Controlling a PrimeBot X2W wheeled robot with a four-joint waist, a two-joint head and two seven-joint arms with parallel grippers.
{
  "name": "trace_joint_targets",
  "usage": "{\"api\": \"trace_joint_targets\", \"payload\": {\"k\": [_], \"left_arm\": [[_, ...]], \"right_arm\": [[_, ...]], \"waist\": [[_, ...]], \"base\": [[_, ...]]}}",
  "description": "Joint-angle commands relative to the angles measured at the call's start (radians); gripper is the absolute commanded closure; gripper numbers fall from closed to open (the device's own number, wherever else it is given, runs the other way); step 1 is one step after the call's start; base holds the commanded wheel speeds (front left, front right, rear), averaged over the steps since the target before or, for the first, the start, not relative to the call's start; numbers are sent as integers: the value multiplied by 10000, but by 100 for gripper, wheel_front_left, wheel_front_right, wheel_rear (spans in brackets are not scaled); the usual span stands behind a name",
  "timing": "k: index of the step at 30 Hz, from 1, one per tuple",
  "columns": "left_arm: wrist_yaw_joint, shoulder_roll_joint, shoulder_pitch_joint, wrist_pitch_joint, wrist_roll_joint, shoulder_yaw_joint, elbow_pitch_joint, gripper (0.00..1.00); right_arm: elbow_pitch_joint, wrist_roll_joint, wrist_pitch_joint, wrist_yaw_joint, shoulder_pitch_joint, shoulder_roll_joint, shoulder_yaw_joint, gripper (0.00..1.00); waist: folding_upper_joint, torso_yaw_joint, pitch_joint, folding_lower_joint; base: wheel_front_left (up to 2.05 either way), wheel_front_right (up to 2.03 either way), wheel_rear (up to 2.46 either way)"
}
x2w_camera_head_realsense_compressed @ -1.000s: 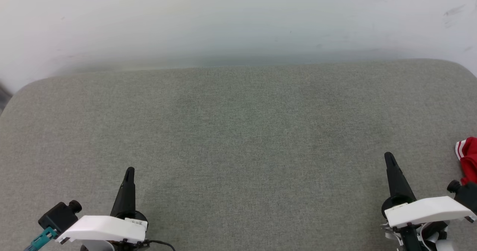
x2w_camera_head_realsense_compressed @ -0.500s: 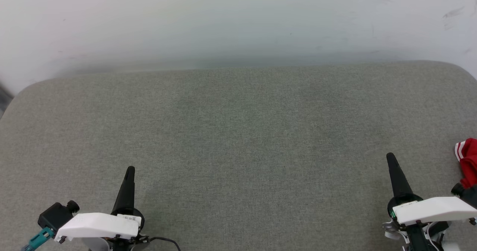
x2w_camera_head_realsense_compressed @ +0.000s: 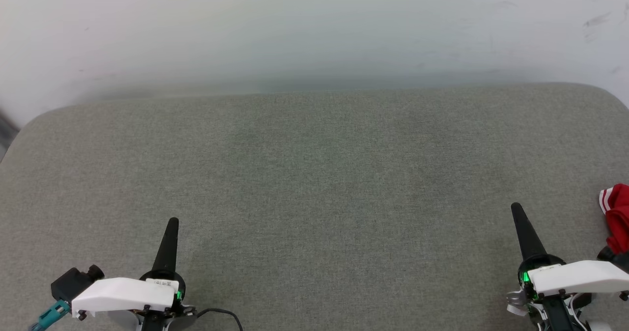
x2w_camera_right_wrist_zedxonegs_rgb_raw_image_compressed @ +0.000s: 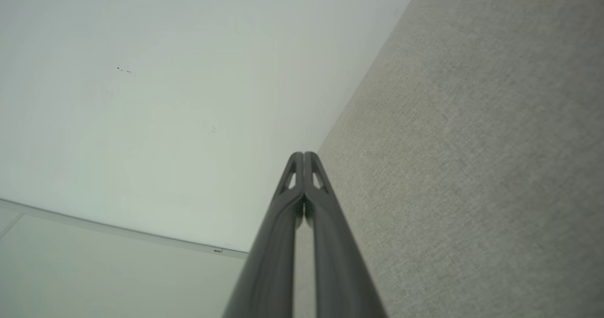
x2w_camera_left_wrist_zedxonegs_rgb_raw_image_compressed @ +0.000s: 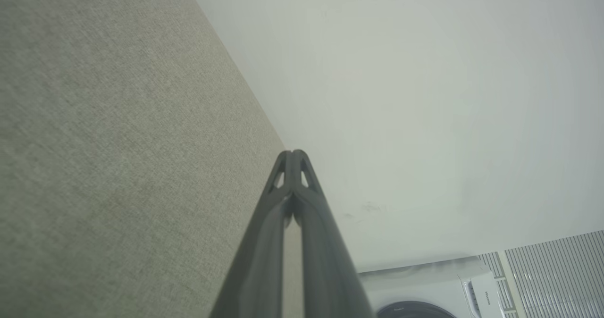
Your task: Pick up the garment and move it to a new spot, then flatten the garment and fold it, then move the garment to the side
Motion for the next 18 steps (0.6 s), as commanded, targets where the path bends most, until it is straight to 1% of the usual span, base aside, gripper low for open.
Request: {"api": "trace_joint_targets", "payload": {"k": [1,18], "left_arm": [[-18,22,-235,78,-244,55,-26,100],[-22,3,-385,491,-1688,145,192,100]], "right_arm": [[-40,264,53,-1,-227,-67,-45,100],[70,1758,410,-2,-269,-51,-187,100]], "waist": [[0,1,-7,-1],[0,15,-94,-1]], "base": [[0,0,0],[0,0,0]]}}
